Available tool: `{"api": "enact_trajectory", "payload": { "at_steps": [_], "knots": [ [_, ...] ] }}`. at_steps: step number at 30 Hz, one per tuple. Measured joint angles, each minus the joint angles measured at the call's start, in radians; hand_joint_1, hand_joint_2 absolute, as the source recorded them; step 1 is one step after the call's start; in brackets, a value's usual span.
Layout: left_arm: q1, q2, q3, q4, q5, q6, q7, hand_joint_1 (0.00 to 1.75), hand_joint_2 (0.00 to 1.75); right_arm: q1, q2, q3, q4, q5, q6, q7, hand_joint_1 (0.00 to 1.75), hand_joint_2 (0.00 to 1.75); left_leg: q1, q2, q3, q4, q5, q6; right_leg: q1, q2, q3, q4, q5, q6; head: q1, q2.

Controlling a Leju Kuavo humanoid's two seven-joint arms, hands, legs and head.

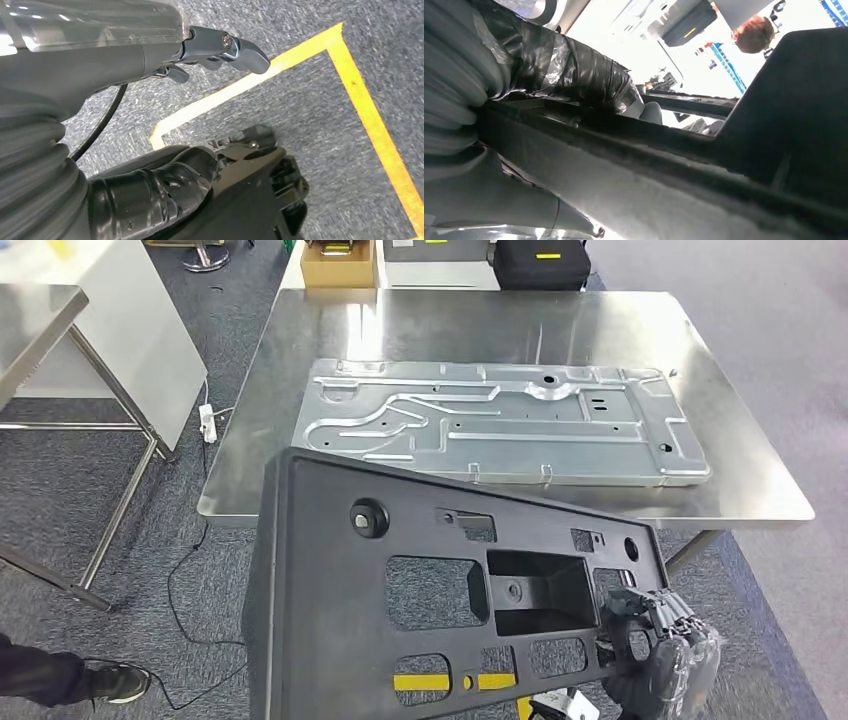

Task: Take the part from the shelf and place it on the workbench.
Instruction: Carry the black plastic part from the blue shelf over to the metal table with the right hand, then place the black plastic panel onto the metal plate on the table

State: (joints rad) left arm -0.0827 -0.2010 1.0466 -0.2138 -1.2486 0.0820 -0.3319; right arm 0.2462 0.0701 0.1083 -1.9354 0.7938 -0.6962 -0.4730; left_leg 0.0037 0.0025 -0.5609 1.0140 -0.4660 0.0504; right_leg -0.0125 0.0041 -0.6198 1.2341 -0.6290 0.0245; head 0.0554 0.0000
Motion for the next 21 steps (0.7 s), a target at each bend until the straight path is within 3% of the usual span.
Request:
{"api": "enact_trajectory", "payload": {
  "at_steps": [1,2,3,5,7,10,12,14,16,17,18,21],
  "knots": [
    [0.000,0.000,0.000,0.000,0.000,0.000,0.000,0.00,1.75,0.000,0.000,0.000,0.001,-0.001,0.000,0.000,1.73,1.75,-0.001,0.000,0.002,0.001,-0.004,0.001,-0.001,0.000,-0.034,0.048,-0.008,0.002,0.000,0.000],
    [0.000,0.000,0.000,0.000,0.000,0.000,0.000,0.00,1.75,0.000,-0.001,0.000,0.001,-0.001,0.000,0.000,1.73,1.75,-0.001,-0.001,0.005,0.002,-0.008,0.000,-0.001,0.000,-0.052,0.064,0.003,0.003,0.000,0.000],
    [0.001,0.000,0.000,0.000,0.000,0.000,0.000,0.00,1.75,0.000,-0.002,0.000,0.002,-0.001,0.000,0.000,1.73,1.75,-0.002,-0.001,0.009,0.003,-0.013,-0.001,-0.001,0.000,-0.052,0.042,0.035,0.003,0.000,0.000],
    [0.002,0.000,0.000,0.000,0.000,0.000,0.000,0.00,1.75,0.000,-0.004,0.000,0.002,-0.002,0.000,0.000,1.73,1.75,-0.002,-0.002,0.021,0.004,-0.024,-0.006,0.000,-0.001,-0.008,-0.076,0.117,-0.003,0.000,0.000],
    [-0.001,-0.001,0.000,0.000,0.000,-0.001,0.000,0.00,1.75,-0.002,-0.005,0.001,0.003,-0.002,0.000,0.000,1.73,1.75,-0.005,-0.003,0.027,0.006,-0.033,-0.016,0.004,-0.002,0.030,-0.168,0.152,-0.012,0.000,0.000],
    [-0.005,-0.001,0.000,0.001,0.000,-0.001,0.000,0.00,1.75,-0.006,-0.006,0.002,0.003,-0.002,0.000,0.001,1.73,1.75,-0.008,-0.004,0.029,0.003,-0.037,-0.030,0.005,0.001,0.037,-0.189,0.147,-0.025,-0.001,0.000],
    [-0.006,0.000,0.000,0.001,0.000,0.000,0.000,0.00,1.75,-0.009,-0.007,0.005,0.002,-0.001,0.000,0.002,1.73,1.75,-0.008,-0.004,0.021,0.031,-0.058,-0.041,-0.001,0.000,0.046,-0.198,0.147,-0.035,-0.003,0.000],
    [-0.006,0.000,0.000,0.001,-0.001,0.000,0.000,0.00,1.75,-0.012,-0.007,0.008,0.002,-0.001,0.000,0.002,1.73,1.75,-0.005,-0.004,-0.029,0.135,-0.110,-0.050,-0.002,-0.002,0.053,-0.203,0.145,-0.044,-0.005,0.000],
    [-0.005,0.000,0.000,0.001,-0.001,0.000,0.000,0.00,1.75,-0.015,-0.007,0.010,0.002,0.000,0.000,0.003,1.73,1.75,-0.002,-0.004,-0.101,0.262,-0.152,-0.055,0.000,-0.004,0.055,-0.203,0.141,-0.049,-0.006,0.000],
    [-0.004,0.000,0.000,0.001,-0.001,0.000,0.000,0.00,1.75,-0.015,-0.007,0.011,0.003,0.000,0.000,0.003,1.73,1.75,-0.001,-0.004,-0.121,0.289,-0.148,-0.055,0.001,-0.003,0.057,-0.202,0.139,-0.050,-0.006,0.000],
    [-0.003,0.000,0.000,0.001,-0.002,0.000,0.000,0.00,1.75,-0.016,-0.008,0.012,0.003,0.000,0.000,0.004,1.73,1.75,-0.001,-0.004,-0.123,0.279,-0.124,-0.054,0.001,-0.003,0.060,-0.202,0.137,-0.050,-0.006,0.000],
    [-0.003,0.001,0.000,0.001,-0.003,-0.001,0.000,0.00,1.75,-0.023,-0.008,0.018,0.004,0.002,0.000,0.005,1.73,1.75,-0.005,-0.004,-0.049,0.089,-0.013,-0.037,0.004,0.000,0.074,-0.201,0.127,-0.044,-0.005,0.000]
  ]
}}
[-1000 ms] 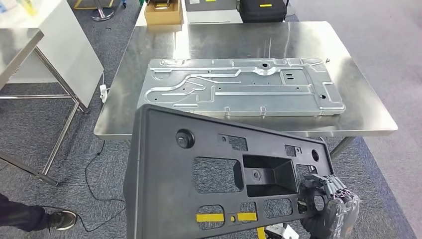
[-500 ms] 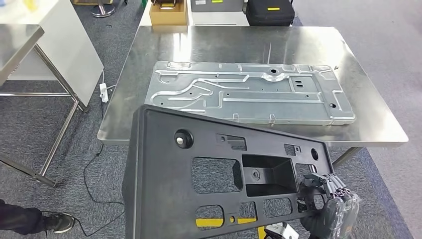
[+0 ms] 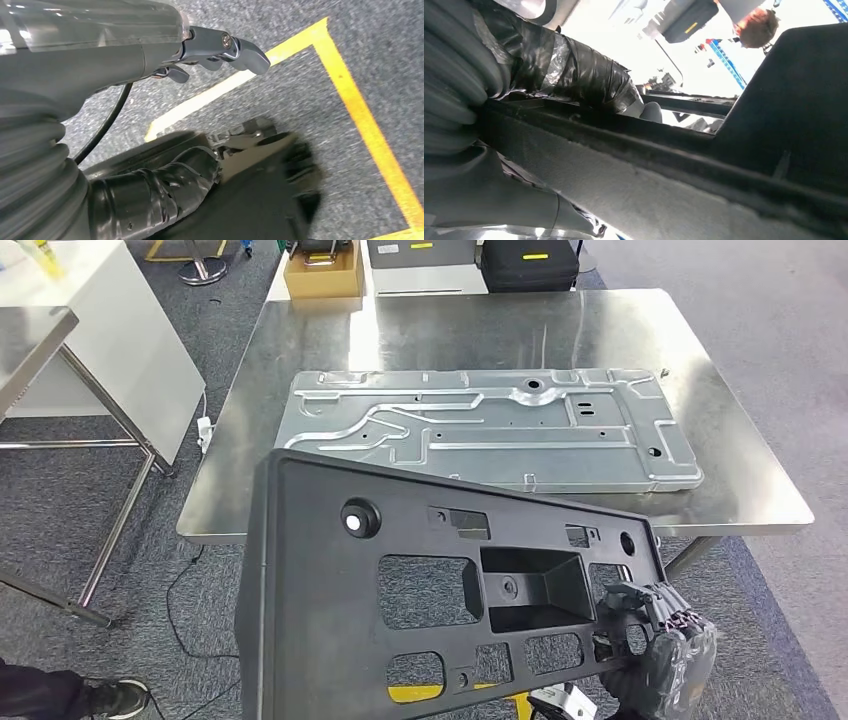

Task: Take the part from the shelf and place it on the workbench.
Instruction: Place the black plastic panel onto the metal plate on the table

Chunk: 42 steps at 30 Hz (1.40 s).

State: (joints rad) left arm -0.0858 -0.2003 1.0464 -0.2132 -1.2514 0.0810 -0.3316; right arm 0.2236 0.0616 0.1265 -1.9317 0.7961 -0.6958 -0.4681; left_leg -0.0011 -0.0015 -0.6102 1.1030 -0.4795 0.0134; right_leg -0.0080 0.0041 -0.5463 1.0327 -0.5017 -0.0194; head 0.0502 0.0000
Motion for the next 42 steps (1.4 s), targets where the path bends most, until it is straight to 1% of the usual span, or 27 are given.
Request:
{"api": "enact_trajectory", "payload": {
  "at_steps": [2,6,8,10,11,12,13,14,16,17,21,22,23,25,26,27,28,30,31,32,34,36,37,38,40,41,42],
  "knots": [
    [-0.003,0.001,0.000,0.000,-0.002,-0.001,0.001,0.00,1.75,-0.008,-0.002,0.003,0.002,0.004,0.000,0.003,1.73,1.75,-0.006,0.000,0.031,-0.074,0.018,0.012,0.000,0.001,0.001,0.001,-0.005,0.010,0.000,0.000],
    [-0.003,0.001,-0.001,0.000,-0.008,-0.003,0.003,0.00,1.75,-0.026,-0.010,0.007,0.008,0.010,0.000,0.014,1.73,1.75,-0.002,0.000,0.047,-0.101,0.020,0.027,0.001,-0.001,-0.002,0.014,-0.018,0.031,0.001,0.000],
    [-0.005,0.001,-0.001,0.000,-0.011,-0.003,0.003,0.00,1.75,-0.038,-0.017,0.007,0.012,0.010,0.000,0.020,1.73,1.75,0.003,0.002,0.057,-0.112,0.021,0.036,-0.001,-0.002,-0.045,0.100,-0.061,0.038,0.003,0.000],
    [-0.008,0.001,-0.002,0.000,-0.014,-0.004,0.003,0.00,1.75,-0.048,-0.023,0.007,0.019,0.010,0.000,0.027,1.73,1.75,0.004,0.002,0.060,-0.111,0.015,0.039,-0.005,-0.003,-0.118,0.226,-0.108,0.044,0.003,0.000],
    [-0.008,0.001,-0.003,0.000,-0.015,-0.004,0.004,0.00,1.75,-0.052,-0.027,0.007,0.024,0.010,0.000,0.033,1.73,1.75,0.004,0.001,0.063,-0.110,0.011,0.038,-0.007,-0.003,-0.144,0.262,-0.109,0.046,0.003,0.000],
    [-0.007,0.001,-0.004,0.000,-0.017,-0.004,0.005,0.00,1.75,-0.057,-0.031,0.007,0.029,0.011,0.000,0.039,1.73,1.75,0.004,0.001,0.067,-0.108,0.007,0.037,-0.009,-0.003,-0.153,0.262,-0.091,0.048,0.003,0.000],
    [-0.007,0.000,-0.004,0.000,-0.018,-0.005,0.006,0.00,1.75,-0.064,-0.034,0.007,0.033,0.012,0.000,0.045,1.73,1.75,0.004,0.001,0.074,-0.106,0.001,0.034,-0.011,-0.003,-0.140,0.222,-0.053,0.049,0.003,0.000],
    [-0.007,0.000,-0.006,0.000,-0.019,-0.005,0.007,0.00,1.75,-0.072,-0.038,0.007,0.037,0.013,0.000,0.050,1.73,1.75,0.005,0.000,0.081,-0.104,-0.005,0.031,-0.013,-0.004,-0.114,0.155,-0.010,0.049,0.003,0.000],
    [-0.008,0.000,-0.010,0.000,-0.021,-0.008,0.010,0.00,1.75,-0.091,-0.043,0.008,0.046,0.017,0.000,0.060,1.73,1.75,0.002,0.000,0.087,-0.098,-0.019,0.020,-0.011,-0.004,-0.065,0.044,0.037,0.043,0.003,0.000],
    [-0.010,0.000,-0.012,0.000,-0.022,-0.009,0.011,0.00,1.75,-0.098,-0.046,0.008,0.049,0.020,0.000,0.064,1.73,1.75,0.000,-0.001,0.087,-0.096,-0.023,0.014,-0.009,-0.004,-0.053,0.018,0.040,0.038,0.003,0.000],
    [-0.014,0.000,-0.019,0.000,-0.026,-0.012,0.015,0.00,1.75,-0.117,-0.054,0.010,0.062,0.027,0.000,0.078,1.73,1.75,0.002,0.000,0.087,-0.081,-0.041,-0.005,-0.008,0.000,-0.041,0.006,0.026,0.014,0.002,0.000],
    [-0.015,0.000,-0.020,0.000,-0.027,-0.012,0.015,0.00,1.75,-0.123,-0.055,0.011,0.064,0.028,0.000,0.080,1.73,1.75,0.004,0.000,0.074,-0.049,-0.057,-0.010,-0.010,-0.001,-0.035,0.003,0.024,0.008,0.002,0.000],
    [-0.015,0.000,-0.021,0.000,-0.028,-0.013,0.015,0.00,1.75,-0.129,-0.056,0.012,0.067,0.029,0.000,0.083,1.73,1.75,0.005,0.000,0.045,0.005,-0.080,-0.014,-0.010,-0.002,-0.030,0.001,0.021,0.002,0.001,0.000],
    [-0.014,0.000,-0.023,0.000,-0.029,-0.014,0.015,0.00,1.75,-0.137,-0.056,0.013,0.074,0.030,0.000,0.088,1.73,1.75,0.006,0.000,-0.038,0.146,-0.125,-0.019,-0.007,-0.003,-0.022,0.001,0.013,-0.005,0.000,0.000],
    [-0.013,0.000,-0.023,0.000,-0.029,-0.015,0.016,0.00,1.75,-0.138,-0.057,0.013,0.079,0.030,0.000,0.091,1.73,1.75,0.006,0.000,-0.074,0.195,-0.130,-0.019,-0.006,-0.003,-0.017,0.001,0.008,-0.006,0.000,0.000],
    [-0.011,0.000,-0.024,0.000,-0.029,-0.015,0.016,0.00,1.75,-0.139,-0.058,0.014,0.082,0.030,0.000,0.094,1.73,1.75,0.006,0.000,-0.093,0.207,-0.113,-0.017,-0.004,-0.002,-0.011,0.001,0.003,-0.007,0.000,0.000],
    [-0.010,0.000,-0.024,0.000,-0.030,-0.015,0.017,0.00,1.75,-0.139,-0.059,0.015,0.086,0.030,0.000,0.097,1.73,1.75,0.005,0.000,-0.092,0.178,-0.076,-0.013,-0.001,0.000,-0.002,0.001,-0.003,-0.007,0.000,0.000],
    [-0.008,0.001,-0.024,0.000,-0.030,-0.015,0.017,0.00,1.75,-0.141,-0.061,0.017,0.092,0.030,0.000,0.103,1.73,1.75,0.001,-0.001,-0.049,0.049,0.014,0.003,0.001,0.002,0.015,0.000,-0.016,-0.005,0.001,0.000],
    [-0.008,0.002,-0.024,0.000,-0.030,-0.014,0.017,0.00,1.75,-0.144,-0.063,0.019,0.094,0.030,0.000,0.104,1.73,1.75,-0.003,-0.001,-0.026,-0.009,0.040,0.012,0.003,0.002,0.020,0.000,-0.022,-0.002,0.001,0.000],
    [-0.009,0.003,-0.024,0.000,-0.030,-0.014,0.017,0.00,1.75,-0.146,-0.064,0.021,0.096,0.030,0.000,0.106,1.73,1.75,-0.007,-0.001,-0.011,-0.046,0.049,0.019,0.002,0.003,0.020,0.000,-0.026,0.002,0.002,0.000],
    [-0.011,0.004,-0.025,0.000,-0.030,-0.014,0.017,0.00,1.75,-0.149,-0.065,0.024,0.100,0.030,0.000,0.108,1.73,1.75,-0.013,-0.001,-0.001,-0.071,0.040,0.024,0.000,0.003,0.020,-0.004,-0.030,0.014,0.002,0.000],
    [-0.009,0.004,-0.025,0.000,-0.031,-0.014,0.017,0.00,1.75,-0.151,-0.068,0.025,0.102,0.031,0.000,0.109,1.73,1.75,-0.006,-0.001,0.013,-0.090,0.039,0.029,0.001,0.000,0.024,-0.002,-0.038,0.025,0.002,0.000],
    [-0.009,0.004,-0.025,0.000,-0.031,-0.014,0.017,0.00,1.75,-0.154,-0.070,0.025,0.103,0.031,0.000,0.110,1.73,1.75,-0.002,0.000,0.023,-0.100,0.038,0.033,0.002,-0.001,0.017,0.020,-0.051,0.029,0.003,0.000],
    [-0.009,0.003,-0.025,0.000,-0.031,-0.014,0.016,0.00,1.75,-0.157,-0.072,0.025,0.104,0.031,0.000,0.110,1.73,1.75,0.002,0.000,0.032,-0.107,0.037,0.036,0.002,-0.002,-0.004,0.064,-0.070,0.032,0.003,0.000],
    [-0.011,0.003,-0.025,0.000,-0.031,-0.015,0.016,0.00,1.75,-0.160,-0.077,0.025,0.110,0.031,0.000,0.112,1.73,1.75,0.002,0.000,0.046,-0.109,0.026,0.040,-0.002,-0.002,-0.081,0.195,-0.115,0.038,0.004,0.000],
    [-0.012,0.002,-0.025,0.000,-0.031,-0.015,0.016,0.00,1.75,-0.161,-0.079,0.025,0.113,0.031,0.000,0.114,1.73,1.75,0.002,0.000,0.053,-0.108,0.019,0.040,-0.005,-0.003,-0.119,0.247,-0.123,0.041,0.004,0.000],
    [-0.012,0.002,-0.025,0.000,-0.031,-0.015,0.017,0.00,1.75,-0.161,-0.080,0.025,0.117,0.031,0.000,0.115,1.73,1.75,0.002,0.000,0.061,-0.107,0.012,0.039,-0.007,-0.003,-0.143,0.268,-0.111,0.044,0.004,0.000]
  ]
}}
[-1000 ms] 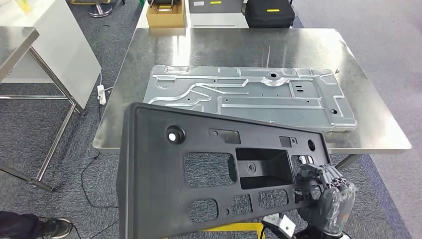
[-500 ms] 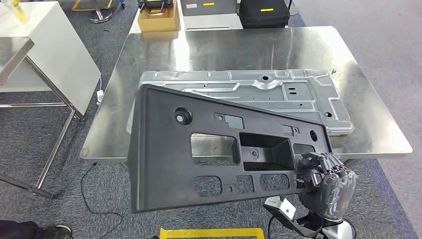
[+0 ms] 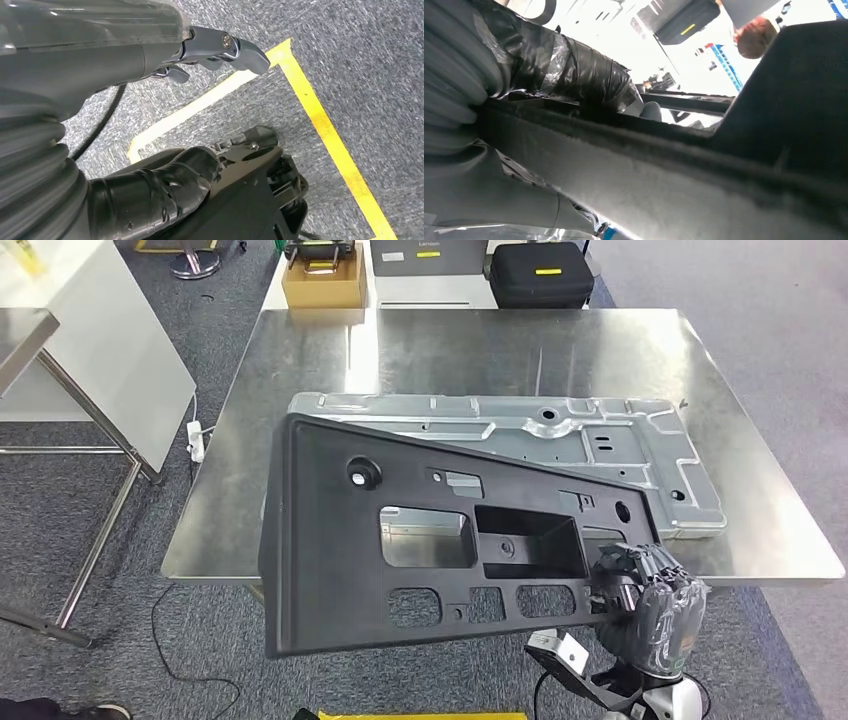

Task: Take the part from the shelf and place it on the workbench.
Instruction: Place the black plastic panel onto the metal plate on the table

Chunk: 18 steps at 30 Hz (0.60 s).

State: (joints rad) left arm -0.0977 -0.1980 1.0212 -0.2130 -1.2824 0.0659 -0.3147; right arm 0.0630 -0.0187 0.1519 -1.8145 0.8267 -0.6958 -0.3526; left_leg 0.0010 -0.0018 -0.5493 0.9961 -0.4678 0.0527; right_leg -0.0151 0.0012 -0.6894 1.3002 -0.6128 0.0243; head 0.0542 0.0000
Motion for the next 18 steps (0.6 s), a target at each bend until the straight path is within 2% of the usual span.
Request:
{"api": "enact_trajectory", "payload": {
  "at_steps": [1,3,4,5,8,10,11,12,14,15,16,17,18],
  "knots": [
    [0.001,0.000,0.000,0.000,0.000,0.000,0.000,0.00,1.75,0.000,-0.002,0.000,0.003,0.000,0.000,0.001,1.73,1.75,0.001,-0.001,0.010,0.001,-0.008,-0.002,-0.002,0.000,-0.004,-0.020,0.034,0.002,0.000,0.000],
    [0.002,-0.001,0.000,0.000,0.000,-0.001,0.001,0.00,1.75,-0.003,-0.005,0.000,0.009,0.000,0.000,0.003,1.73,1.75,0.002,-0.002,0.031,0.005,-0.027,-0.009,-0.006,-0.002,0.033,-0.138,0.124,0.003,0.001,0.000],
    [0.002,-0.002,0.000,0.000,0.000,-0.001,0.002,0.00,1.75,-0.005,-0.007,0.000,0.011,0.000,0.000,0.004,1.73,1.75,0.001,-0.003,0.037,0.010,-0.037,-0.015,-0.005,-0.002,0.056,-0.196,0.151,0.001,0.001,0.000],
    [0.001,-0.002,0.000,0.000,0.000,-0.001,0.002,0.00,1.75,-0.007,-0.008,0.000,0.013,0.000,0.000,0.005,1.73,1.75,0.000,-0.004,0.039,0.012,-0.045,-0.021,-0.004,-0.002,0.071,-0.232,0.161,-0.003,0.000,0.000],
    [-0.002,-0.002,0.000,0.000,0.000,0.000,0.003,0.00,1.75,-0.010,-0.009,0.000,0.017,0.000,0.000,0.007,1.73,1.75,-0.002,-0.003,0.041,0.011,-0.056,-0.036,0.000,0.002,0.080,-0.248,0.148,-0.022,-0.001,0.000],
    [-0.002,-0.002,0.000,0.000,0.000,0.000,0.003,0.00,1.75,-0.013,-0.010,0.000,0.017,0.000,0.000,0.009,1.73,1.75,0.000,-0.002,0.035,0.038,-0.075,-0.046,-0.002,0.003,0.089,-0.255,0.143,-0.035,-0.002,0.000],
    [-0.003,-0.002,0.000,0.000,0.000,0.000,0.003,0.00,1.75,-0.014,-0.011,0.000,0.018,0.000,0.000,0.009,1.73,1.75,0.001,-0.002,0.015,0.078,-0.094,-0.050,-0.003,0.002,0.094,-0.257,0.140,-0.041,-0.002,0.000],
    [-0.003,-0.002,0.000,0.000,0.000,0.000,0.003,0.00,1.75,-0.016,-0.011,0.000,0.018,0.000,0.000,0.009,1.73,1.75,0.002,-0.002,-0.018,0.140,-0.118,-0.054,-0.003,0.001,0.100,-0.258,0.135,-0.045,-0.003,0.000],
    [-0.001,-0.002,-0.001,0.000,-0.001,0.000,0.003,0.00,1.75,-0.019,-0.011,0.000,0.021,0.000,0.000,0.009,1.73,1.75,0.003,-0.002,-0.102,0.272,-0.152,-0.057,0.000,0.000,0.110,-0.259,0.125,-0.051,-0.003,0.000],
    [0.000,-0.002,-0.001,0.000,-0.001,0.000,0.003,0.00,1.75,-0.019,-0.011,0.000,0.023,0.000,0.000,0.009,1.73,1.75,0.003,-0.002,-0.132,0.305,-0.145,-0.056,0.002,0.001,0.117,-0.259,0.120,-0.052,-0.003,0.000],
    [0.001,-0.002,-0.001,0.000,-0.001,0.000,0.003,0.00,1.75,-0.019,-0.011,0.000,0.025,0.000,0.000,0.009,1.73,1.75,0.003,-0.002,-0.143,0.299,-0.117,-0.053,0.004,0.002,0.126,-0.259,0.113,-0.052,-0.003,0.000],
    [0.002,-0.002,-0.001,0.000,-0.001,0.000,0.003,0.00,1.75,-0.020,-0.011,0.000,0.027,0.000,0.000,0.009,1.73,1.75,0.002,-0.002,-0.137,0.256,-0.073,-0.047,0.006,0.004,0.136,-0.259,0.107,-0.052,-0.003,0.000],
    [0.003,-0.002,-0.001,0.000,-0.001,0.000,0.003,0.00,1.75,-0.021,-0.011,0.001,0.028,0.000,0.000,0.009,1.73,1.75,0.000,-0.002,-0.119,0.188,-0.023,-0.039,0.008,0.005,0.146,-0.259,0.099,-0.052,-0.003,0.000]
  ]
}}
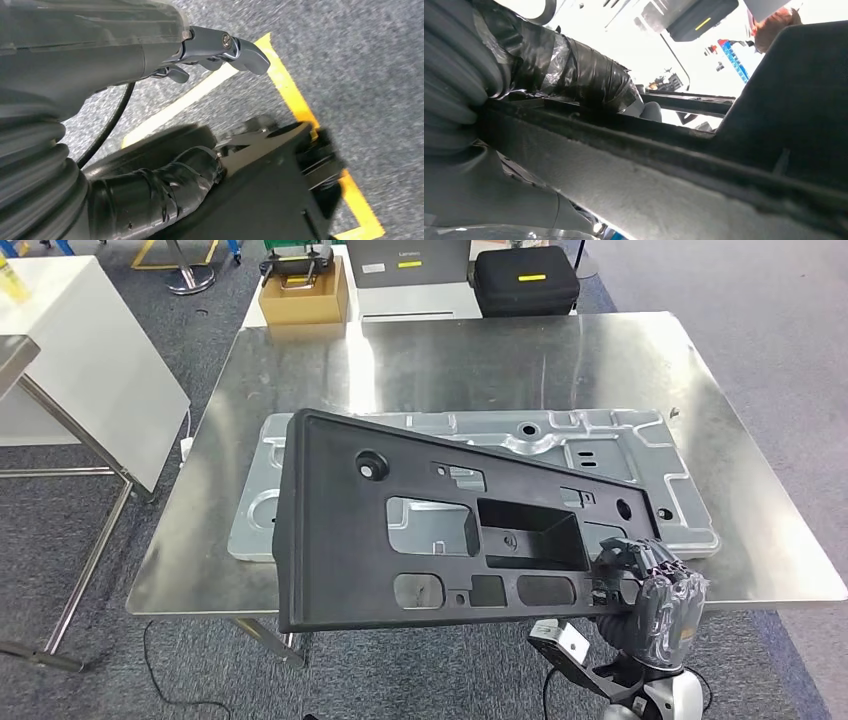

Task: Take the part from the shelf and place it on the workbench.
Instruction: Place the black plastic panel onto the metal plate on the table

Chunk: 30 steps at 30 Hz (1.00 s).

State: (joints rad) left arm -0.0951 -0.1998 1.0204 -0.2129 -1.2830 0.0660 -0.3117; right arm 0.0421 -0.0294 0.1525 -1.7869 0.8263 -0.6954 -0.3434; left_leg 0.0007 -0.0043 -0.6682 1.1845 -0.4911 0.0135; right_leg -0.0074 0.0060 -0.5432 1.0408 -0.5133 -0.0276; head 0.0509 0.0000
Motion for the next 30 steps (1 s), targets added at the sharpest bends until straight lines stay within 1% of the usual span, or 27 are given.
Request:
{"api": "enact_trajectory", "payload": {
  "at_steps": [1,2,3,4,6,7,8,9,10,11,12,13,14,15,16,17,18,20,24,25,26,27,28,29,30],
  "knots": [
    [0.000,0.000,0.000,0.000,0.000,0.000,0.000,0.00,1.75,-0.001,0.000,0.000,0.001,0.000,0.000,0.000,1.73,1.75,-0.003,0.000,0.021,-0.059,0.035,0.009,0.002,0.000,0.007,-0.001,-0.007,0.002,0.001,0.000],
    [-0.001,0.001,0.000,0.000,0.000,0.000,0.000,0.00,1.75,-0.003,0.000,0.000,0.002,0.000,0.000,0.001,1.73,1.75,-0.007,0.000,0.040,-0.107,0.054,0.017,0.003,0.001,0.011,-0.002,-0.011,0.006,0.001,0.000],
    [-0.003,0.001,0.000,0.000,0.000,0.000,0.000,0.00,1.75,-0.004,0.000,0.001,0.002,0.000,0.000,0.002,1.73,1.75,-0.011,0.000,0.051,-0.133,0.057,0.023,0.003,0.001,0.012,-0.004,-0.015,0.010,0.001,0.000],
    [-0.005,0.001,0.000,0.000,0.000,0.000,0.001,0.00,1.75,-0.005,-0.001,0.001,0.003,0.000,0.000,0.003,1.73,1.75,-0.013,-0.001,0.057,-0.141,0.049,0.026,0.002,0.001,0.012,-0.006,-0.016,0.016,0.001,0.000],
    [-0.005,0.001,0.000,0.000,0.001,0.001,0.002,0.00,1.75,-0.006,-0.001,0.002,0.003,0.001,0.000,0.006,1.73,1.75,-0.009,0.000,0.069,-0.162,0.048,0.029,0.001,0.000,0.018,-0.011,-0.019,0.025,0.002,0.000],
    [-0.004,0.001,0.000,0.000,0.001,0.004,0.003,0.00,1.75,-0.007,-0.002,0.002,0.003,0.001,0.000,0.007,1.73,1.75,-0.005,0.000,0.077,-0.173,0.050,0.032,0.002,-0.002,0.016,0.000,-0.027,0.030,0.002,0.000],
    [-0.003,0.000,0.000,0.000,0.001,0.008,0.006,0.00,1.75,-0.008,-0.003,0.002,0.003,0.001,0.000,0.008,1.73,1.75,-0.001,0.001,0.086,-0.184,0.052,0.035,0.002,-0.002,0.003,0.029,-0.044,0.034,0.002,0.000],
    [-0.004,0.000,0.000,0.000,0.001,0.014,0.009,0.00,1.75,-0.008,-0.004,0.002,0.003,0.001,0.000,0.009,1.73,1.75,0.000,0.002,0.093,-0.189,0.051,0.038,0.000,-0.003,-0.024,0.081,-0.068,0.037,0.002,0.000],
    [-0.005,-0.001,0.000,0.000,0.001,0.019,0.012,0.00,1.75,-0.008,-0.005,0.002,0.004,0.001,0.000,0.010,1.73,1.75,0.001,0.002,0.097,-0.191,0.048,0.040,-0.002,-0.003,-0.061,0.146,-0.094,0.040,0.002,0.000],
    [-0.006,-0.001,0.000,0.000,0.001,0.024,0.015,0.00,1.75,-0.007,-0.005,0.002,0.005,0.001,0.000,0.011,1.73,1.75,0.001,0.002,0.100,-0.190,0.043,0.041,-0.004,-0.003,-0.101,0.208,-0.112,0.044,0.002,0.000],
    [-0.006,-0.001,0.000,0.000,0.000,0.027,0.017,0.00,1.75,-0.006,-0.005,0.002,0.007,0.001,0.000,0.012,1.73,1.75,0.001,0.002,0.103,-0.188,0.039,0.041,-0.008,-0.003,-0.131,0.246,-0.113,0.048,0.002,0.000],
    [-0.006,-0.001,0.000,0.000,0.001,0.029,0.018,0.00,1.75,-0.006,-0.005,0.002,0.008,0.001,0.000,0.013,1.73,1.75,0.001,0.001,0.108,-0.186,0.033,0.039,-0.011,-0.003,-0.143,0.249,-0.093,0.051,0.002,0.000],
    [-0.005,-0.001,0.000,0.000,0.001,0.030,0.017,0.00,1.75,-0.006,-0.006,0.002,0.010,0.001,0.000,0.014,1.73,1.75,0.003,0.000,0.114,-0.182,0.027,0.037,-0.014,-0.004,-0.137,0.214,-0.054,0.054,0.002,0.000],
    [-0.004,-0.002,0.000,0.000,0.001,0.029,0.015,0.00,1.75,-0.007,-0.006,0.002,0.010,0.001,0.000,0.014,1.73,1.75,0.004,-0.001,0.120,-0.177,0.019,0.033,-0.017,-0.005,-0.116,0.150,-0.008,0.056,0.003,0.000],
    [-0.004,-0.003,0.000,0.000,0.001,0.028,0.012,0.00,1.75,-0.008,-0.006,0.002,0.011,0.001,0.000,0.015,1.73,1.75,0.003,-0.001,0.122,-0.171,0.010,0.028,-0.018,-0.005,-0.093,0.091,0.023,0.056,0.003,0.000],
    [-0.006,-0.003,0.000,0.000,0.001,0.027,0.009,0.00,1.75,-0.009,-0.007,0.003,0.012,0.001,0.001,0.016,1.63,1.75,0.002,-0.002,0.123,-0.164,0.003,0.022,-0.017,-0.005,-0.075,0.047,0.041,0.054,0.002,0.000],
    [-0.007,-0.004,-0.001,0.000,0.000,0.026,0.008,0.00,1.75,-0.010,-0.007,0.004,0.013,0.002,0.002,0.016,1.54,1.75,0.001,-0.003,0.121,-0.159,-0.002,0.016,-0.016,-0.005,-0.067,0.024,0.045,0.051,0.002,0.000],
    [-0.009,-0.004,-0.002,0.000,0.000,0.024,0.007,0.00,1.75,-0.010,-0.008,0.006,0.015,0.003,0.004,0.017,1.36,1.75,-0.001,-0.003,0.119,-0.157,-0.005,0.009,-0.013,-0.002,-0.065,0.020,0.039,0.042,0.001,0.000],
    [-0.010,-0.004,-0.002,0.000,0.000,0.023,0.006,0.00,1.75,-0.010,-0.008,0.007,0.016,0.003,0.004,0.018,1.36,1.75,-0.001,-0.003,0.120,-0.159,-0.004,0.007,-0.012,-0.001,-0.066,0.020,0.038,0.040,0.001,0.000],
    [-0.010,-0.004,-0.002,0.000,0.000,0.023,0.006,0.00,1.75,-0.011,-0.008,0.007,0.016,0.003,0.005,0.018,1.36,1.75,0.000,-0.003,0.121,-0.159,-0.005,0.004,-0.012,0.000,-0.066,0.019,0.039,0.037,0.001,0.000],
    [-0.010,-0.004,-0.002,0.000,0.000,0.023,0.007,0.00,1.75,-0.013,-0.008,0.008,0.017,0.006,0.006,0.018,1.37,1.75,0.001,-0.002,0.119,-0.153,-0.012,0.000,-0.013,0.000,-0.064,0.016,0.039,0.032,0.001,0.000],
    [-0.011,-0.004,-0.003,0.000,0.000,0.025,0.008,0.00,1.31,-0.017,-0.008,0.013,0.020,0.021,0.008,0.022,1.39,1.75,0.003,-0.002,0.087,-0.086,-0.045,-0.006,-0.013,-0.002,-0.061,0.013,0.038,0.024,0.001,0.000],
    [-0.012,-0.004,-0.004,0.000,-0.001,0.028,0.010,0.00,0.87,-0.023,-0.008,0.018,0.024,0.042,0.011,0.028,1.41,1.75,0.004,-0.001,0.048,-0.008,-0.079,-0.012,-0.014,-0.003,-0.059,0.011,0.037,0.017,0.001,0.000],
    [-0.012,-0.004,-0.006,0.000,-0.003,0.031,0.013,0.00,0.44,-0.030,-0.008,0.023,0.029,0.070,0.014,0.038,1.43,1.75,0.006,-0.001,0.007,0.068,-0.106,-0.016,-0.013,-0.004,-0.056,0.009,0.036,0.011,0.000,0.000],
    [-0.013,-0.004,-0.008,0.000,-0.005,0.035,0.018,0.00,0.00,-0.037,-0.008,0.028,0.035,0.103,0.016,0.051,1.43,1.75,0.006,-0.001,-0.026,0.125,-0.118,-0.017,-0.012,-0.004,-0.054,0.010,0.034,0.009,-0.001,0.000]
  ]
}}
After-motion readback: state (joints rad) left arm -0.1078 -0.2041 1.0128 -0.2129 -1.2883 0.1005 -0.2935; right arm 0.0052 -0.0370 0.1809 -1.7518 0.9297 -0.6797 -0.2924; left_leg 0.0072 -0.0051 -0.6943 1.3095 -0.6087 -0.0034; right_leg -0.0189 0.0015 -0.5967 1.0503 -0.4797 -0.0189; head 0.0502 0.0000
